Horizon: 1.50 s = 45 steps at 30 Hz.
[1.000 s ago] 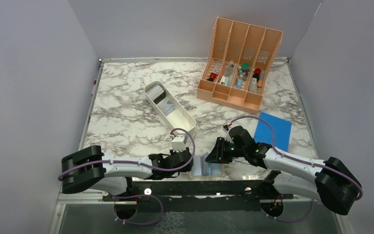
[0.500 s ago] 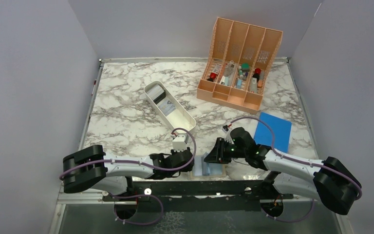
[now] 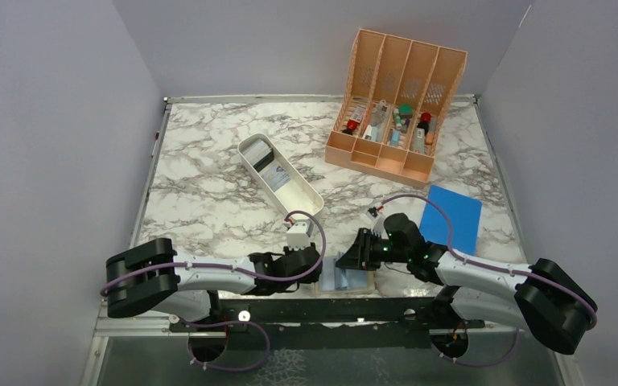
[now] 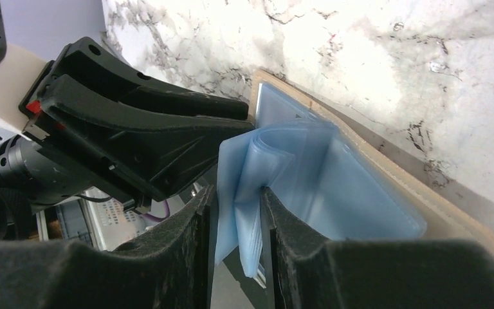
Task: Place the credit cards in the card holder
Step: Turn over the card slot in the card holder.
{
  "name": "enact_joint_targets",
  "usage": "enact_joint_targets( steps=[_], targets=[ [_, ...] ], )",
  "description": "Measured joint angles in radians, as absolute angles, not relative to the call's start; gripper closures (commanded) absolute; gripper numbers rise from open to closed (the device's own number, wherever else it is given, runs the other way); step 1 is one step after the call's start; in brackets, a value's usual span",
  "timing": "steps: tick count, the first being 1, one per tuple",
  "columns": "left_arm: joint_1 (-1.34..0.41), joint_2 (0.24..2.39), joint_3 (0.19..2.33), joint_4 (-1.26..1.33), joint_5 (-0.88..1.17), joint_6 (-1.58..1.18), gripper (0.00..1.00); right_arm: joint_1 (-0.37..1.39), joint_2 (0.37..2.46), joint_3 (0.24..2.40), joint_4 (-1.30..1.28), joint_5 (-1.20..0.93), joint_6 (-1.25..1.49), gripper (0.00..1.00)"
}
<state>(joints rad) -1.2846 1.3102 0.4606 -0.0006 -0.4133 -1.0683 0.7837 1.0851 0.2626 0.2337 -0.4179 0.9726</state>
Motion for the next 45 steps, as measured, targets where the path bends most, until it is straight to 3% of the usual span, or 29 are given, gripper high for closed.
enact_joint_targets(
  steps=[20,25,30,34,45],
  targets=[
    [-1.285,1.32,0.467,0.001,-0.409,-1.068,0.72,0.784,1.114,0.226,0.373,-0.444,0.964,0.58],
    [-1.285,1.329,0.474,0.004,-0.407,-1.068,0.72,0.784,1.114,0.226,0.388,-0.447,0.944,0.72],
    [-1.285,1.336,0.48,0.005,-0.402,-1.068,0.73,0.784,1.133,0.226,0.384,-0.446,0.933,0.64],
    [-1.285,1.338,0.482,0.005,-0.4,-1.068,0.73,0.785,1.143,0.245,0.298,-0.427,0.917,0.57],
    [-1.285,1.345,0.492,0.007,-0.382,-1.067,0.72,0.87,1.121,0.447,-0.109,-0.196,0.934,0.52]
  ],
)
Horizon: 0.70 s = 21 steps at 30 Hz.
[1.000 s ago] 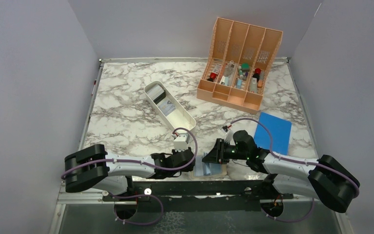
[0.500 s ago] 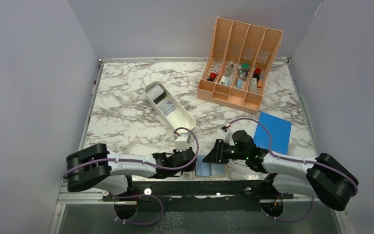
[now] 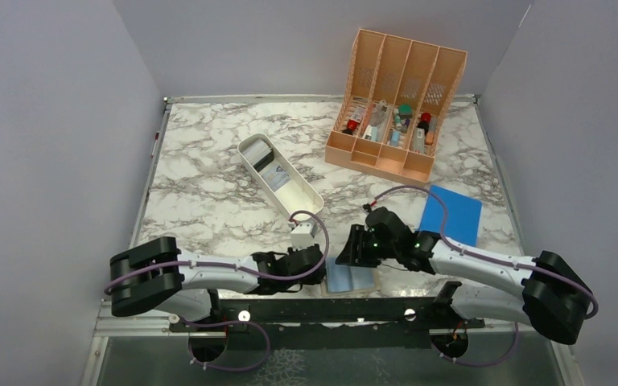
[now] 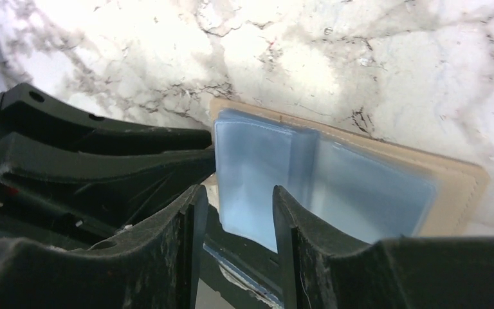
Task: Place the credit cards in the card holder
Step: Turn over the card slot in the card holder.
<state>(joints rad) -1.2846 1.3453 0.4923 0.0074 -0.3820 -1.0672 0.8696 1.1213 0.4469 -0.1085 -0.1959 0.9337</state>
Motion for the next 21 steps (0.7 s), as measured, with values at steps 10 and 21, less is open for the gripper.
enact_joint_targets(
  steps=[10,21],
  targets=[
    [-1.276,1.221,0.387,0.025,-0.359,-1.086,0.72,1.047,1.28,0.649,-0.387,0.061,1.008,0.48],
    [-1.263,0.929,0.328,-0.122,-0.41,-1.126,0.72,1.186,1.528,0.856,-0.553,0.237,1.051,0.46]
  ],
)
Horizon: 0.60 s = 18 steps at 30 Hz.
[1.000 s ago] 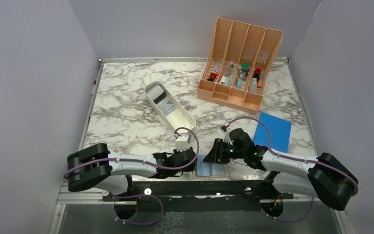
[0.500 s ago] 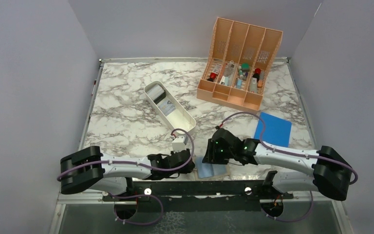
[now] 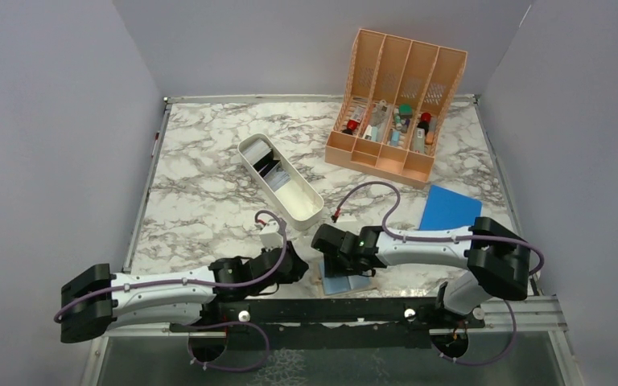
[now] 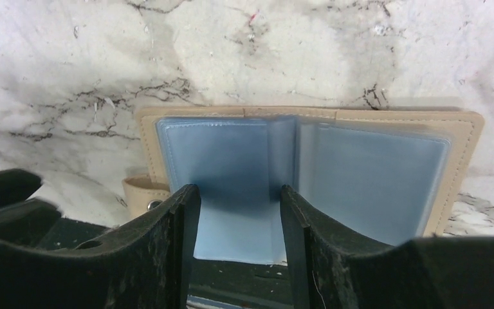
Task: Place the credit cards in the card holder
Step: Turn over the card slot in the card holder.
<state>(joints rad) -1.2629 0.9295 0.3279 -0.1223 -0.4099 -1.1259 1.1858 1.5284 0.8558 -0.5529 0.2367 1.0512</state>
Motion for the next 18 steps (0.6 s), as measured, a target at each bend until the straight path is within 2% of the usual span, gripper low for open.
enact_joint_targets(
  steps=[5,18],
  targets=[
    [-1.258,0.825,0.31,-0.174,-0.442,-1.14,0.72,1.203,1.562,0.891,-0.581,0.265,1.055,0.45],
    [-1.258,0.804,0.303,-0.234,-0.469,-1.148,0.72,1.217,1.577,0.95,-0.622,0.306,1.055,0.39]
  ],
)
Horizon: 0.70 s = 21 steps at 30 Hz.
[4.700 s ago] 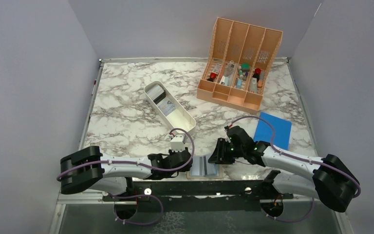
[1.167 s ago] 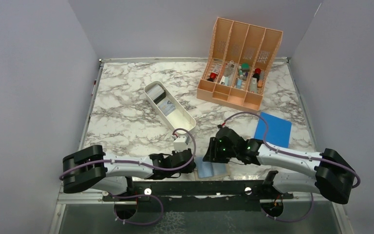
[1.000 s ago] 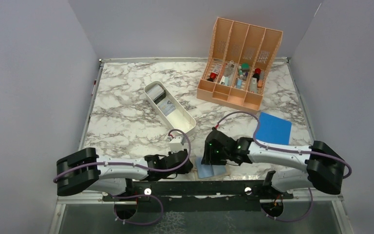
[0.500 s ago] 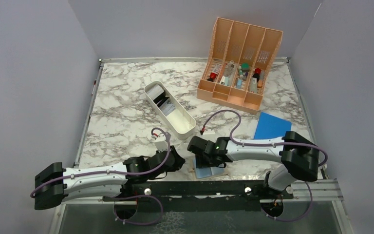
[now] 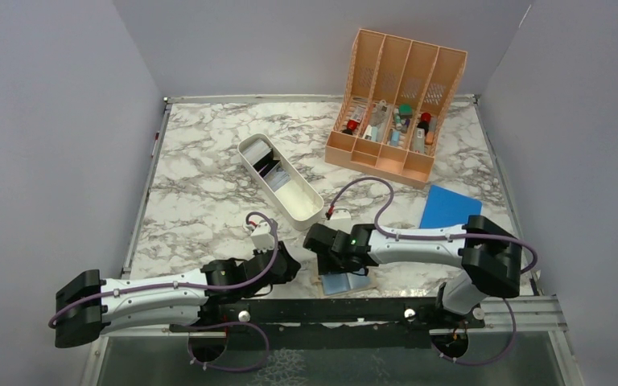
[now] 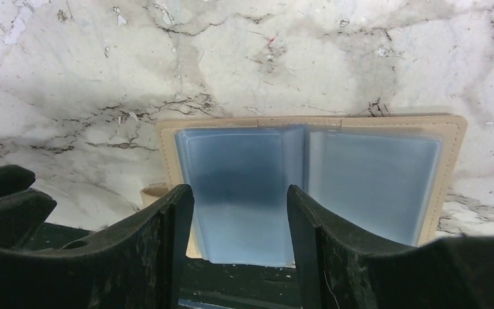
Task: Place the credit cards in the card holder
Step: Turn over the card slot in the card holder.
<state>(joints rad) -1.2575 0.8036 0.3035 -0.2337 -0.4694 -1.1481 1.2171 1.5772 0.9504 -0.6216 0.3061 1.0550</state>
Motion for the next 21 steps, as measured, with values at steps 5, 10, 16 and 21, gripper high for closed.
enact_joint_targets(
  steps=[5,10,16,21],
  targets=[
    [-1.258,0.8,0.303,-0.235,-0.477,-1.148,0.72,1.225,1.628,0.976,-0.63,0.321,1.054,0.36],
    [-1.258,0.8,0.303,-0.235,-0.48,-1.148,0.72,1.23,1.647,0.977,-0.63,0.329,1.048,0.4],
    [-1.258,0.8,0.303,-0.235,-0.48,-1.148,0.72,1.231,1.65,0.978,-0.63,0.353,1.045,0.61],
    [-1.258,0.8,0.303,-0.235,-0.48,-1.148,0.72,1.232,1.644,0.967,-0.624,0.375,1.045,0.71]
  ],
)
